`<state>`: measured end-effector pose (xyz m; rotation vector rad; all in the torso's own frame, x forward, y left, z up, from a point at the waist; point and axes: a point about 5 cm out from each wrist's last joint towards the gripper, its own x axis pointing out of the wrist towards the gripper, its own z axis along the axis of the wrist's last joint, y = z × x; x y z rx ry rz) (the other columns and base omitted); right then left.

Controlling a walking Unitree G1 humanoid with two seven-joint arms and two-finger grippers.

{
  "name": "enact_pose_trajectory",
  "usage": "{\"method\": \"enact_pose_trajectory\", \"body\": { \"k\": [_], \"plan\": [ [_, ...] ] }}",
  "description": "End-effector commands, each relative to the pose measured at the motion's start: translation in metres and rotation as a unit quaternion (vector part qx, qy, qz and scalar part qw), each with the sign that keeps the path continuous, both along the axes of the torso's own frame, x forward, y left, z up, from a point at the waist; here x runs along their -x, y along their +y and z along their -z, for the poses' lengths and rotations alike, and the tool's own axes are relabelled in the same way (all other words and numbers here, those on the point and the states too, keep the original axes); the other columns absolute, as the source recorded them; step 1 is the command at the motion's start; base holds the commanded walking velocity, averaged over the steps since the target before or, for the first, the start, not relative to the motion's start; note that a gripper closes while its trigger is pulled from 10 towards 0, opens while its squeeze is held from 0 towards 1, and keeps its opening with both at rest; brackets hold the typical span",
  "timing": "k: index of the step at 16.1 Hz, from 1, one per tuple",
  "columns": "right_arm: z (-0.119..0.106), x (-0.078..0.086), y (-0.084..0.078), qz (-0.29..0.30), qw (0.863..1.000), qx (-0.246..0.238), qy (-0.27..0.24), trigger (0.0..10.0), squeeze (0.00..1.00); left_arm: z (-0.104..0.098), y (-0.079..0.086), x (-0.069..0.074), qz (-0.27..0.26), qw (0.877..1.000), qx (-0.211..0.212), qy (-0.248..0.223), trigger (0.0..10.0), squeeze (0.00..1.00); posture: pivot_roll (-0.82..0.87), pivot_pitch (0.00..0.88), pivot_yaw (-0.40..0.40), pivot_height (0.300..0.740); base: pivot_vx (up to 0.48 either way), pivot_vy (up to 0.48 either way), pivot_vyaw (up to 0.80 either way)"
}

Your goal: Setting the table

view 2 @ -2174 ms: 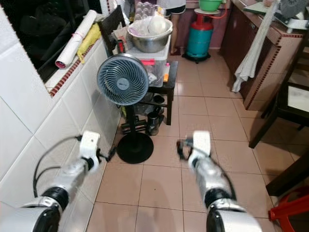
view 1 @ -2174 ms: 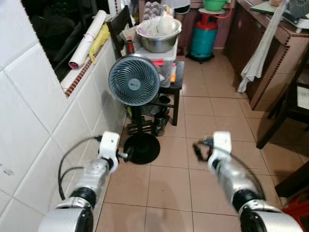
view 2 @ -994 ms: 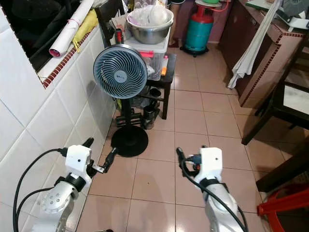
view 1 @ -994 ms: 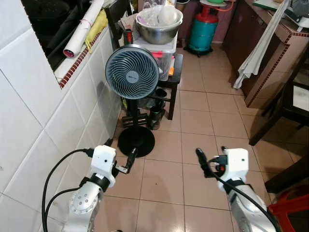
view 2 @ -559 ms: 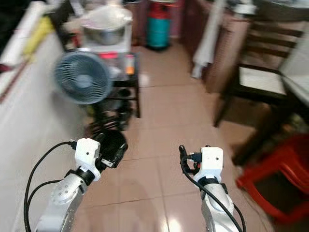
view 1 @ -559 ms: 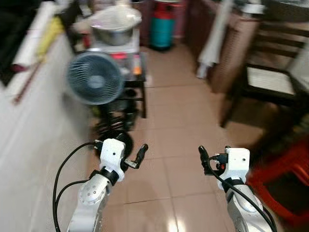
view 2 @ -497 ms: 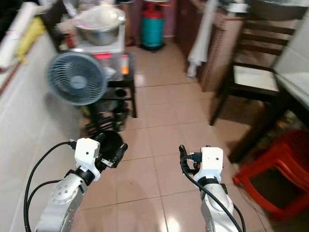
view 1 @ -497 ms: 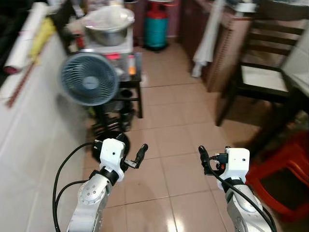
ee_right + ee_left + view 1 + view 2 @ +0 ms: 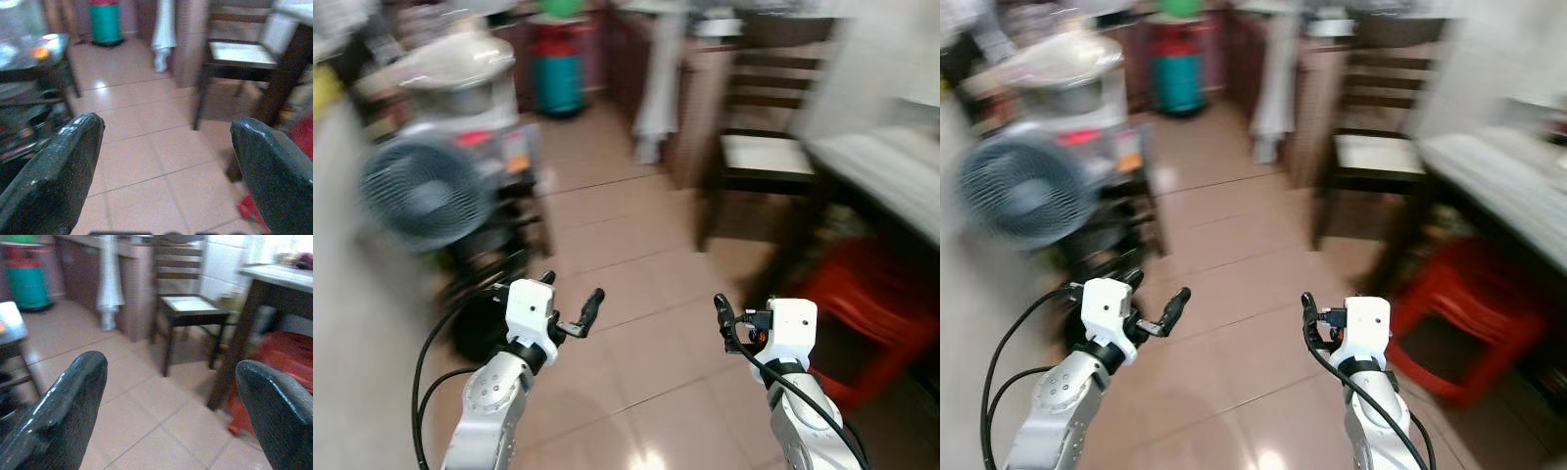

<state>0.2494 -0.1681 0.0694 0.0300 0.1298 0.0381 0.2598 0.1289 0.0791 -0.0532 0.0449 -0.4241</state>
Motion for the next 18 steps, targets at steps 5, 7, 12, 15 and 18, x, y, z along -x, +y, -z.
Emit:
{"method": "enact_pose_trajectory", "body": {
  "k": [5, 7, 12, 15, 18],
  "plan": [
    [-0.004, -0.005, 0.005, -0.004, 1.0, 0.006, -0.011, 10.0, 0.0, -0.008, -0.005, -0.006, 0.024, 1.0, 0.005, -0.005, 10.0, 0.0, -0.03, 0.022, -0.014, 0.74, 0.351, 0.0, -0.8],
    [-0.005, -0.006, 0.005, -0.001, 1.0, 0.004, -0.012, 10.0, 0.0, -0.008, -0.006, -0.007, 0.024, 1.0, 0.006, -0.005, 10.0, 0.0, -0.03, 0.024, -0.015, 0.74, 0.351, 0.0, -0.8],
    [-0.011, -0.007, 0.003, 0.005, 1.0, -0.001, -0.019, 10.0, 0.0, -0.007, -0.009, -0.007, 0.027, 1.0, 0.008, 0.0, 10.0, 0.0, -0.03, 0.024, -0.016, 0.74, 0.351, 0.0, -0.8],
    [-0.013, -0.006, 0.005, 0.009, 1.0, -0.008, -0.024, 10.0, 0.0, -0.009, -0.011, -0.01, 0.032, 0.999, 0.008, -0.002, 10.0, 0.0, -0.04, 0.024, -0.008, 0.74, 0.351, 0.0, -0.8],
    [-0.014, -0.005, 0.006, 0.009, 1.0, -0.01, -0.023, 10.0, 0.0, -0.01, -0.011, -0.01, 0.033, 0.999, 0.007, -0.003, 10.0, 0.0, -0.04, 0.026, -0.006, 0.74, 0.342, 0.0, -0.8]
  ]
}}
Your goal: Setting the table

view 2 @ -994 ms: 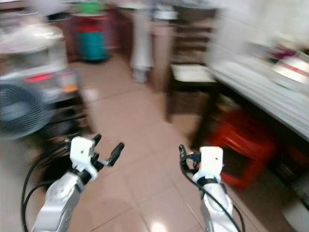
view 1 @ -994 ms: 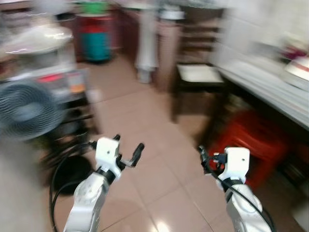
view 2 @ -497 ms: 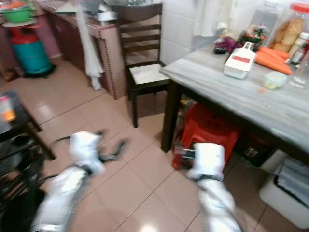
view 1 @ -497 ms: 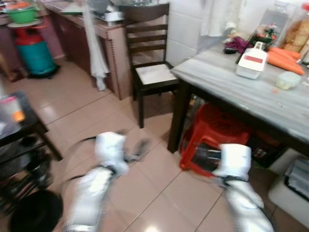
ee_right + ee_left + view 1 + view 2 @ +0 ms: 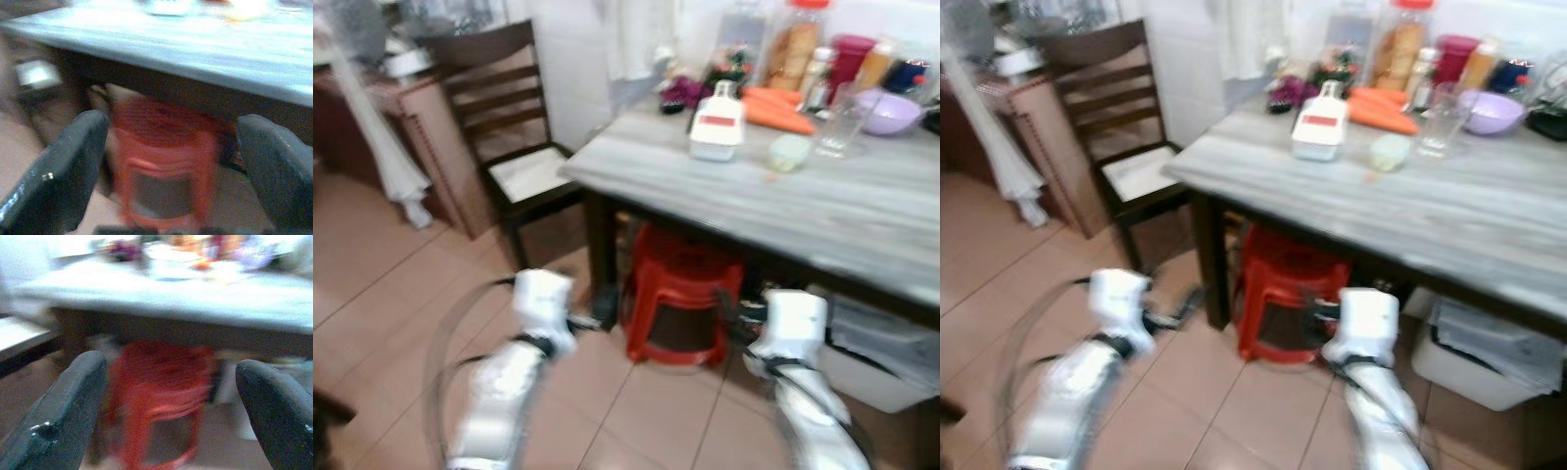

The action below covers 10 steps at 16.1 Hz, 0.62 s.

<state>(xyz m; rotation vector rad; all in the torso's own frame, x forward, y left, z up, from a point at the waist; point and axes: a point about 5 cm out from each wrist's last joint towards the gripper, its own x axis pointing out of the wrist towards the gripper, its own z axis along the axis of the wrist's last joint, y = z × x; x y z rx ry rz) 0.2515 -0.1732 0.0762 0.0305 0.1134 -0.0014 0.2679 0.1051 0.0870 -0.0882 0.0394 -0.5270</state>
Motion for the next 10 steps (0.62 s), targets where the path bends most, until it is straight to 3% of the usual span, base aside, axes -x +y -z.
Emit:
{"method": "enact_pose_trajectory", "body": {
  "k": [1, 4, 7, 10],
  "plan": [
    [-0.008, -0.003, 0.011, -0.011, 1.0, -0.011, -0.015, 10.0, 0.0, -0.001, 0.014, -0.002, -0.02, 1.0, -0.013, -0.001, 10.0, 0.0, -0.04, 0.026, -0.006, 0.74, 0.319, 0.0, -0.8],
    [-0.009, -0.003, 0.011, -0.015, 1.0, -0.019, -0.013, 10.0, 0.0, 0.002, 0.016, -0.002, -0.038, 0.999, -0.02, 0.01, 10.0, 0.0, -0.04, 0.03, -0.009, 0.74, 0.18, 0.0, -0.8],
    [-0.012, -0.001, 0.007, 0.005, 1.0, -0.012, -0.013, 10.0, 0.0, 0.008, 0.024, -0.007, -0.098, 0.994, -0.05, 0.019, 10.0, 0.0, -0.04, 0.039, -0.007, 0.74, 0.0, 0.0, 0.0],
    [-0.013, 0.0, 0.007, 0.007, 1.0, -0.023, -0.014, 10.0, 0.0, 0.002, 0.025, -0.009, -0.1, 0.993, -0.056, 0.005, 10.0, 0.0, -0.05, 0.044, -0.002, 0.74, 0.0, 0.0, 0.0]
  ]
}}
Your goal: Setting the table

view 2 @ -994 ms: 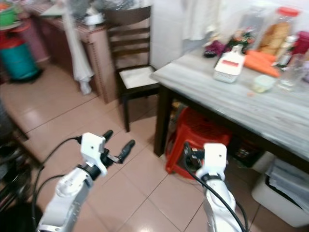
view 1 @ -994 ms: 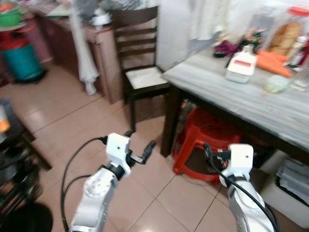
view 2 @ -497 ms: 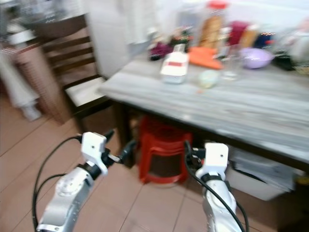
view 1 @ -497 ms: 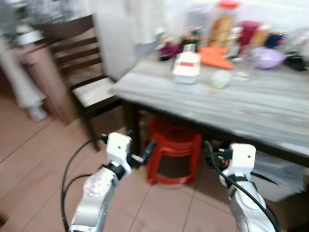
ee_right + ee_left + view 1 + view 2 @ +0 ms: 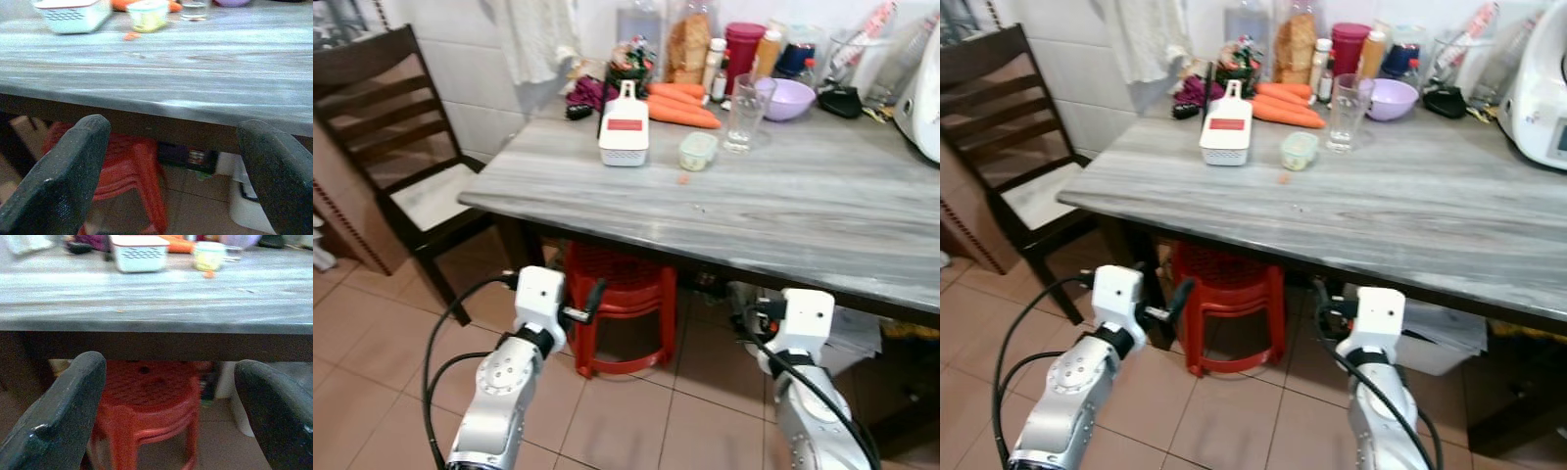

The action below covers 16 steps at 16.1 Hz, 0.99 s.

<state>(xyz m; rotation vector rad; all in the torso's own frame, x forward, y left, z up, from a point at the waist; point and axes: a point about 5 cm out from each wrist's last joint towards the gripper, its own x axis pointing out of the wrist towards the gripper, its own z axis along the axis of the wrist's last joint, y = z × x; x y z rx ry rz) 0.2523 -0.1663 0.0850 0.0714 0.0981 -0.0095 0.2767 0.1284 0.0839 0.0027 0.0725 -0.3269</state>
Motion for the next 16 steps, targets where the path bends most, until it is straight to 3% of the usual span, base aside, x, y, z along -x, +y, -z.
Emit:
{"method": "enact_pose_trajectory", "body": {
  "k": [1, 12, 16],
  "plan": [
    [-0.0039, 0.0007, 0.0007, 0.003, 1.0, -0.004, -0.005, 10.0, 0.0, -0.0022, 0.0019, -0.0005, -0.005, 1.0, -0.01, -0.005, 10.0, 0.0, -0.04, 0.045, 0.0, 0.74, 0.0, 0.0, 0.0],
    [-0.0028, -0.0006, 0.0021, 0.008, 1.0, -0.012, 0.001, 10.0, 0.0, -0.0041, -0.002, -0.0034, -0.013, 0.999, -0.031, -0.008, 10.0, 0.0, -0.04, 0.045, 0.008, 0.74, 0.0, 0.0, -0.75],
    [-0.0028, -0.0009, -0.0002, 0.02, 1.0, -0.007, -0.001, 10.0, 0.0, -0.0052, -0.0021, -0.0048, -0.014, 0.999, -0.034, -0.009, 10.0, 0.0, -0.04, 0.044, 0.01, 0.74, 0.0, 0.0, 0.0]
  ]
}}
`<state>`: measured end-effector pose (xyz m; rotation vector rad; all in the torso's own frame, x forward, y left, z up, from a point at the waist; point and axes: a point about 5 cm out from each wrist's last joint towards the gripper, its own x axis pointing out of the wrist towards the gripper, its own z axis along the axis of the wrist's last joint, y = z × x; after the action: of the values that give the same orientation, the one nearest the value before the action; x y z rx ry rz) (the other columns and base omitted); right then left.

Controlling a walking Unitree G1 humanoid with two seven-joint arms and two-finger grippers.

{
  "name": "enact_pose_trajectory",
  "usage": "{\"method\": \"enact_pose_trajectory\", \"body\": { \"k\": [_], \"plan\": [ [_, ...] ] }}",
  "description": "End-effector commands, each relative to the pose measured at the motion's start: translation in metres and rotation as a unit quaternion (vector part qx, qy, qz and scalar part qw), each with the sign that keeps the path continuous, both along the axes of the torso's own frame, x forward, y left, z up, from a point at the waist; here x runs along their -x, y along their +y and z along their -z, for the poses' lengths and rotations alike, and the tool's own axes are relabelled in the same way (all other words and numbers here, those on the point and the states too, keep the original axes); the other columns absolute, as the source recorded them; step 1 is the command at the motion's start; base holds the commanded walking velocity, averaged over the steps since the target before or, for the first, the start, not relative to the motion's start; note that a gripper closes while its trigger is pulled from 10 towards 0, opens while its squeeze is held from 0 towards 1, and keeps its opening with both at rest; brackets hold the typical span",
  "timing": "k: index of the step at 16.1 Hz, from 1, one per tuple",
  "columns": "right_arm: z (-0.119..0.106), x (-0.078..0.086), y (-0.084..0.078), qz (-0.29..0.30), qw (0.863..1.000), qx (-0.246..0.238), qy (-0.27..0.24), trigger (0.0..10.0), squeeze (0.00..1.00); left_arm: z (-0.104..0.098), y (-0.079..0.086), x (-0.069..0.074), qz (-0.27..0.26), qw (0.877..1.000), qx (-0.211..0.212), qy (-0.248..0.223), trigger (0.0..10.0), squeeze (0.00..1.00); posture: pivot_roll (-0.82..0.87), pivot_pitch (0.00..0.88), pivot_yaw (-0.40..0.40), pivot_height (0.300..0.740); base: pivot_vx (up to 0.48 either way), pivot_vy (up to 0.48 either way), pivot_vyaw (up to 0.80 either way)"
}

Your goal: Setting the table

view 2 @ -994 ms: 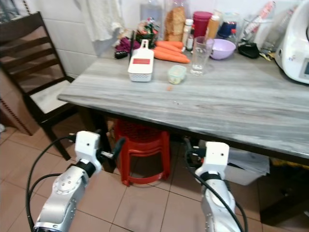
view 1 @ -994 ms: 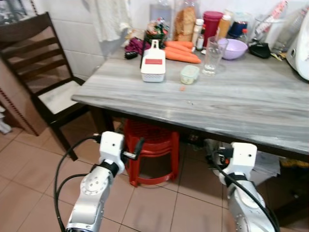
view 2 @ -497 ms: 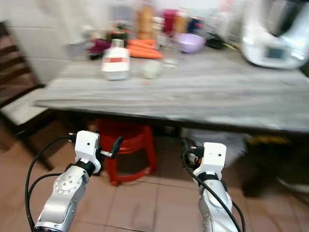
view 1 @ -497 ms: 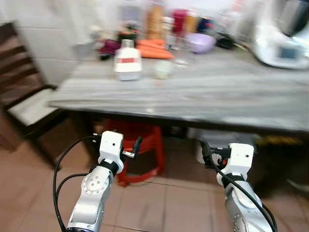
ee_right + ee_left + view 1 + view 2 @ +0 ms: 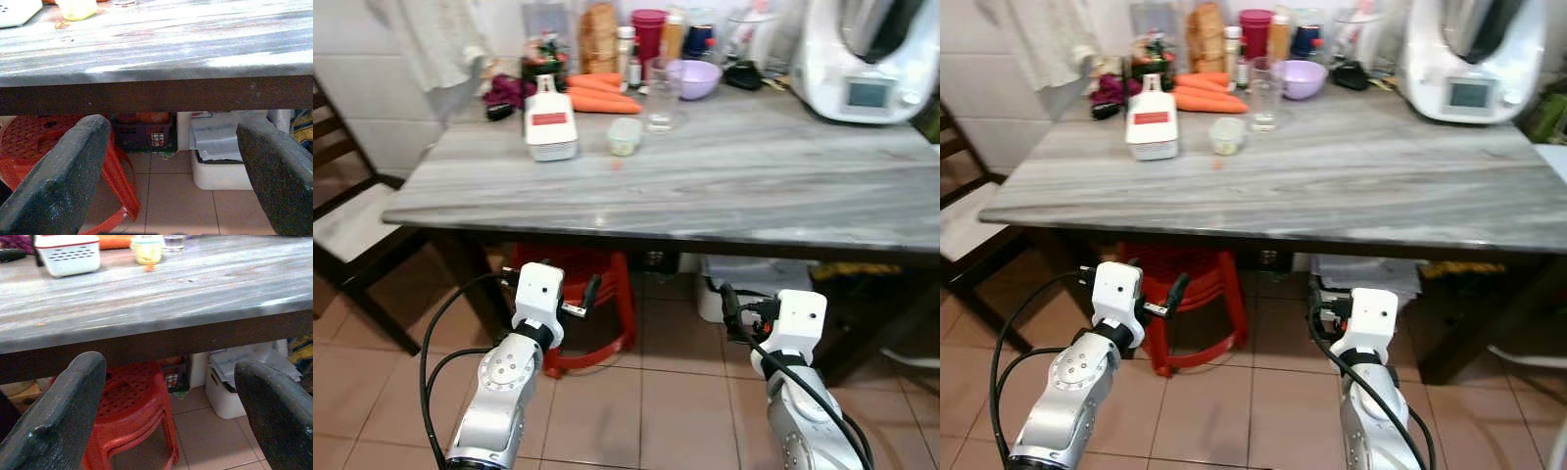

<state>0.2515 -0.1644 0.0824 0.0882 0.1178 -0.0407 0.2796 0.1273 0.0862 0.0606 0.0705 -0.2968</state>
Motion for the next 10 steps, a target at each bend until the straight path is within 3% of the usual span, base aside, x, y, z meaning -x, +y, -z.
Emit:
{"method": "enact_pose_trajectory", "body": {
  "k": [1, 5, 9, 10],
  "plan": [
    [-0.0042, -0.0015, -0.004, 0.012, 1.0, 0.008, -0.007, 10.0, 0.0, -0.0033, -0.0007, -0.0023, 0.0, 1.0, -0.006, -0.003, 10.0, 0.0, -0.04, 0.047, 0.012, 0.74, 0.0, 0.0, 0.0],
    [-0.005, -0.0029, -0.0044, 0.021, 1.0, 0.02, -0.01, 10.0, 0.0, -0.0036, -0.0006, -0.0029, -0.001, 1.0, -0.007, -0.003, 10.0, 0.0, -0.04, 0.047, 0.014, 0.74, 0.0, 0.0, 0.0],
    [-0.004, -0.0048, -0.0039, 0.026, 0.999, 0.001, -0.02, 10.0, 0.0, -0.0038, -0.0009, -0.0038, -0.002, 1.0, -0.01, -0.002, 10.0, 0.0, -0.04, 0.046, 0.016, 0.74, -0.26, 0.0, 0.0],
    [-0.0017, -0.005, -0.0055, 0.033, 0.999, 0.016, -0.014, 10.0, 0.0, -0.0035, -0.0014, -0.0038, -0.001, 1.0, -0.01, -0.001, 10.0, 0.0, -0.04, 0.046, 0.016, 0.74, -0.27, 0.0, 0.0]
  ]
}}
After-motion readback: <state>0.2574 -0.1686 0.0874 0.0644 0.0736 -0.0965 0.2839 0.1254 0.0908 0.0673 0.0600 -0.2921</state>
